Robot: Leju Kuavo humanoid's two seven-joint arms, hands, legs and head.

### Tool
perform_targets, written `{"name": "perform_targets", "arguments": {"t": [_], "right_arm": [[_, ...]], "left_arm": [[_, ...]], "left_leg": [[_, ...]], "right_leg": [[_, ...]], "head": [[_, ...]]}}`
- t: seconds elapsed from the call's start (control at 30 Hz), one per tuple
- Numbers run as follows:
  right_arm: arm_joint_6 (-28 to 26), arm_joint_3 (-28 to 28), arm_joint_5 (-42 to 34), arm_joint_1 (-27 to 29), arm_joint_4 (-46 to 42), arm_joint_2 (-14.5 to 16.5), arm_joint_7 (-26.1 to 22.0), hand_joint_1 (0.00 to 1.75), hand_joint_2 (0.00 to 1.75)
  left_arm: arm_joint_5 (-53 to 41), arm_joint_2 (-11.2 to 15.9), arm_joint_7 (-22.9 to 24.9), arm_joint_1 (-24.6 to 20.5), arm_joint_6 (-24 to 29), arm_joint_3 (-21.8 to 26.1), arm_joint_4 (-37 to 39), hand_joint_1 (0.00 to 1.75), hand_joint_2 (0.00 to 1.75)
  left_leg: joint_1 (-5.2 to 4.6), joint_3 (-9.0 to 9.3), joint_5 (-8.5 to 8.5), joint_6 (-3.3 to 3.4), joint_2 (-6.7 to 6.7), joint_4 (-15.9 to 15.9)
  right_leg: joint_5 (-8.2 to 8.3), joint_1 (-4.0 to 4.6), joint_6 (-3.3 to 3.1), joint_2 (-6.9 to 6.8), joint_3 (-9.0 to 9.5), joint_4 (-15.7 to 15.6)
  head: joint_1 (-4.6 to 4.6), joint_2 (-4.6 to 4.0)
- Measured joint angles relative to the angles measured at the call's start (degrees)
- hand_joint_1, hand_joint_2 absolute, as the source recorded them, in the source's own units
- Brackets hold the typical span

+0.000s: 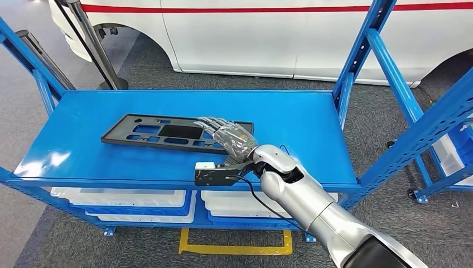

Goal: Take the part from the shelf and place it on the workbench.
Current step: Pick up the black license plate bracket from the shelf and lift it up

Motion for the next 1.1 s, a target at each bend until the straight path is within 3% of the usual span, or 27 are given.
{"name": "perform_targets", "arguments": {"t": [0.07,0.17,0.6,0.8,1.1], "right_arm": [[1.28,0.50,-0.92,0.03,-0.91,-0.17,-0.03,0.00,1.75],[2.83,1.50,-1.89,0.50,-2.60,-0.64,0.00,0.00,1.75],[3.88,5.60,-2.28,1.22,-5.30,-0.45,2.28,0.00,1.75],[-1.61,6.05,1.30,1.23,-0.57,2.04,3.53,0.00,1.75],[-4.46,6.36,3.51,0.82,5.43,4.78,4.80,0.00,1.75]], "left_arm": [[0.17,0.07,-0.26,-0.06,0.12,0.00,0.03,0.00,0.00],[0.32,0.02,-0.42,-0.19,0.17,0.00,0.07,0.00,0.00],[0.23,-0.04,-0.66,-0.35,-0.01,0.00,0.07,0.00,0.00],[-0.36,-0.04,-0.43,-0.48,-0.10,-0.13,0.07,0.00,0.00],[-0.77,-0.03,-0.20,-0.51,-0.20,-0.26,0.07,0.00,0.00]], "left_leg": [[-0.37,2.76,2.61,0.70,-0.07,-6.31],[-0.54,3.77,2.43,0.71,-0.19,-8.60],[-0.89,3.78,2.22,1.25,-0.37,-8.63],[-0.90,3.83,2.26,1.29,-0.39,-8.63],[-0.76,3.87,2.31,1.28,-0.39,-8.64]], "right_leg": [[-0.49,0.23,0.34,0.12,0.41,0.06],[-0.74,0.47,0.58,0.06,0.25,0.15],[-0.58,0.17,1.07,-0.08,0.69,-0.65],[-0.53,0.14,1.23,-0.09,0.71,-0.65],[-0.53,0.28,1.22,-0.09,0.71,-0.59]], "head": [[-0.01,0.00],[0.02,-0.01],[0.03,-0.01],[0.03,-0.01],[0.03,0.00]]}}
